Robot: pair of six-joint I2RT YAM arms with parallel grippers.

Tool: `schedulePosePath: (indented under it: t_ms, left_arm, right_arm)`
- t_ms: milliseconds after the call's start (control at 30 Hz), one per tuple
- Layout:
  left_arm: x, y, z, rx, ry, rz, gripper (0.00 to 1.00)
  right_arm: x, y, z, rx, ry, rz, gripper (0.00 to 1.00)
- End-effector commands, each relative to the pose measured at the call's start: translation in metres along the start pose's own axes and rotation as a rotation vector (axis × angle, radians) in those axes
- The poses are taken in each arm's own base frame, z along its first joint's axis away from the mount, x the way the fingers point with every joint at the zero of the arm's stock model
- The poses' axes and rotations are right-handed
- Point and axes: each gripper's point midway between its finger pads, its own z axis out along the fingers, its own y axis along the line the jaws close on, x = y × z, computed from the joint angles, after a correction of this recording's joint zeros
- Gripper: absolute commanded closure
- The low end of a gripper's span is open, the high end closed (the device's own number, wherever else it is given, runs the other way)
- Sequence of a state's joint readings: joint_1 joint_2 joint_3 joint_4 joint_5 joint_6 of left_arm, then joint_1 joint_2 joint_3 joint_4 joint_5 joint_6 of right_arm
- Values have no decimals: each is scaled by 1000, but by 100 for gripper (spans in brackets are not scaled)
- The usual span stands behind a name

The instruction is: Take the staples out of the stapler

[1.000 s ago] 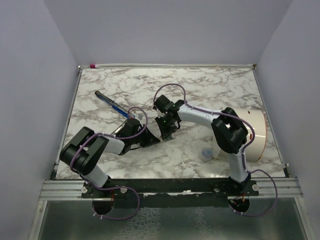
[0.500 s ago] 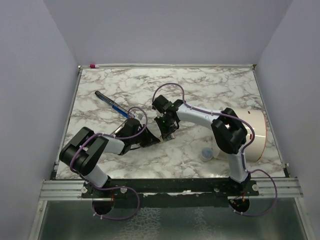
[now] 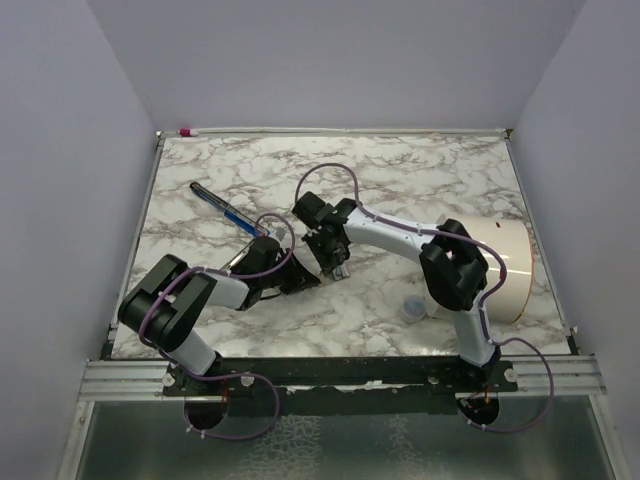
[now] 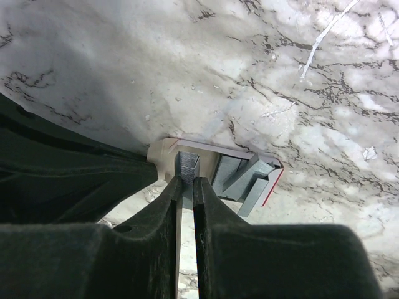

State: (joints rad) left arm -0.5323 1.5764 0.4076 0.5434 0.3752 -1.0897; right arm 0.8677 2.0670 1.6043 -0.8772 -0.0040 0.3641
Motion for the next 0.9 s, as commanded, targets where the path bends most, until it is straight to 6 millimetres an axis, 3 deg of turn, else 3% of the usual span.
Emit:
schedulePosePath:
  t_ms: [0,267,533,700,867]
  left_arm:
    - [-3,-4,-2,6,-22,18,100]
    - [-3,-4,-2,8,-25,17,100]
    - [-3,-5,-3,12,-27,13,100]
    - [-1,-5,-3,15,-17,19,100]
    - [0,-6,-3,28,-9,23,100]
  right_arm:
    - [-5,-11,-6,187,-15,-26,90]
    - [-8,-23,-19,268,-50,-33,90]
    - [-10,-10,-16,183,-67,-28,91]
    - [-20,7,-22,-5,-119,2,91]
    - [-34,-1,-29,-136,-212,49,92]
